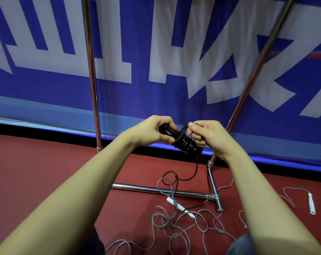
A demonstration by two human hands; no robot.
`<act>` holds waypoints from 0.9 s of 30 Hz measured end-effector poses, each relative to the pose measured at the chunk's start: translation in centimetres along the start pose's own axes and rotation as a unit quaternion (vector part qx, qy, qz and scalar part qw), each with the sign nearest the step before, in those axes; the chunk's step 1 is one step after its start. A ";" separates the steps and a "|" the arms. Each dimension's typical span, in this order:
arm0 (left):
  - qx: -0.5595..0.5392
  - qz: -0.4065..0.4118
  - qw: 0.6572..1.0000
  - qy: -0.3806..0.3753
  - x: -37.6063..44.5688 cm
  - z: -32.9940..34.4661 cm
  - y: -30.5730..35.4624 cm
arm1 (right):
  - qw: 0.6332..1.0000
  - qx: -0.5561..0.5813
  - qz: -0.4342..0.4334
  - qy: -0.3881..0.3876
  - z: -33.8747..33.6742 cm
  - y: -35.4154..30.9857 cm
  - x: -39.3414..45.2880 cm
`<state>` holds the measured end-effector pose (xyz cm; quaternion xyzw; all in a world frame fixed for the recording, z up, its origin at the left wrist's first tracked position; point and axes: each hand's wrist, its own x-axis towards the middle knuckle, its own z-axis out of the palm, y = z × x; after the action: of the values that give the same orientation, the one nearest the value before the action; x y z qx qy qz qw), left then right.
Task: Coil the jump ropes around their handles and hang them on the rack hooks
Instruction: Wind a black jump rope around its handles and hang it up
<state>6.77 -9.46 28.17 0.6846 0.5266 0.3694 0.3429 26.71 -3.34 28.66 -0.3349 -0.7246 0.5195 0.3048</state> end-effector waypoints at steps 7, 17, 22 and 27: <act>-0.072 0.002 0.997 -0.019 -0.6 0.2 1.4 | 0.988 -0.076 -0.049 0.122 0.0 -0.5 -0.2; -0.089 0.022 0.995 0.033 0.0 -0.3 1.6 | 0.982 0.020 -0.016 0.187 1.2 -0.3 0.5; -0.041 0.070 0.987 0.137 0.5 0.7 1.7 | 0.968 0.057 -0.035 0.241 2.0 -0.4 0.8; 0.042 0.101 0.932 0.345 1.2 3.5 1.3 | 0.950 0.080 -0.045 0.298 2.3 0.0 1.1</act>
<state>10.65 -8.84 27.75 0.5785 0.5558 0.5927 0.0722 24.24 -3.71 28.12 -0.4157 -0.5713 0.4385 0.5555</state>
